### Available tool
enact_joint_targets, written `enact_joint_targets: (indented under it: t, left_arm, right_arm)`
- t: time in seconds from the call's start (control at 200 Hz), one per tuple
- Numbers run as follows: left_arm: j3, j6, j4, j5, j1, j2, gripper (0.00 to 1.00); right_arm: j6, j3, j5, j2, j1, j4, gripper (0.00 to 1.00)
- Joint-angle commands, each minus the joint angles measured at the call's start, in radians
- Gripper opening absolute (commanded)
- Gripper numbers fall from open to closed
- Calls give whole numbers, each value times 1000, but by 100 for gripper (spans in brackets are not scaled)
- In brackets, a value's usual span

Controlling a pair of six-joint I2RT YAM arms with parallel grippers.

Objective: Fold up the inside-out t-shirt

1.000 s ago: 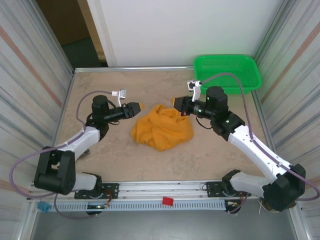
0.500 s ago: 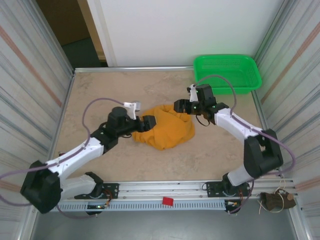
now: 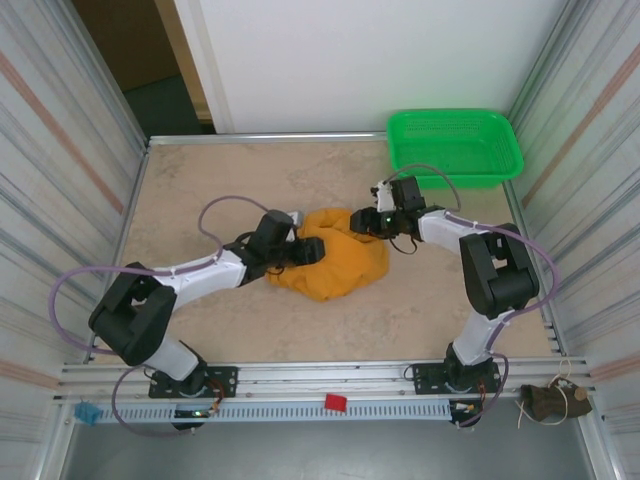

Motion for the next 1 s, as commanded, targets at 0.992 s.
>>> enact_joint_targets:
  t: [0.992]
  left_arm:
    - [41,23,-15,9,-11,-366,75]
  right_arm:
    - [173,17,6,-522,147,66,0]
